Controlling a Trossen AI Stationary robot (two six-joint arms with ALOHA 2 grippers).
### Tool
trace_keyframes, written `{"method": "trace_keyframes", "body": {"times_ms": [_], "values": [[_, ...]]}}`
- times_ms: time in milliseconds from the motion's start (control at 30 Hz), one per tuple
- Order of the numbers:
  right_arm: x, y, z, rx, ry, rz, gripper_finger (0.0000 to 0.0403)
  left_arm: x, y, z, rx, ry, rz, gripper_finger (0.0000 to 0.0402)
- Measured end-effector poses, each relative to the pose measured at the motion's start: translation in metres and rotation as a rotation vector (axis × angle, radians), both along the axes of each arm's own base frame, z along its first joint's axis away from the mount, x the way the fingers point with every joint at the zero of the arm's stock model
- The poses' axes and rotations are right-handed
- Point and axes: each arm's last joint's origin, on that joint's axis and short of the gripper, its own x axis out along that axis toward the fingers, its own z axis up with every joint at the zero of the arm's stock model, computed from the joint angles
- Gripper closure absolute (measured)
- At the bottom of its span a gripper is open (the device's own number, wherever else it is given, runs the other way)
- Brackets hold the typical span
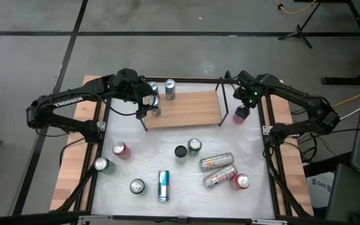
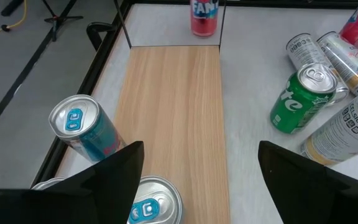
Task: Sort soda cans
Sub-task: Put the orange soda can on the shelf
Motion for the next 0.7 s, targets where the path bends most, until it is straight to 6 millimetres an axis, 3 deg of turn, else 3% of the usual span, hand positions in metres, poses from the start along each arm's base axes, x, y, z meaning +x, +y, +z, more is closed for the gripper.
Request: {"method": "trace_keyframes", "body": {"times_ms": [400, 700], "values": [[-0.0009, 0.0011, -0.0007, -0.033, -0.023, 0.307, 0.0108, 0.0, 0.0001, 0.0, 0.002, 0.001, 0.002, 0.0096], [-0.0005, 0.0007, -0.001, -0.041, -0.028, 0.327, 0.0107, -0.0002, 0.0008, -0.0001, 0.015, 0.006, 0.021, 0.0096]]}}
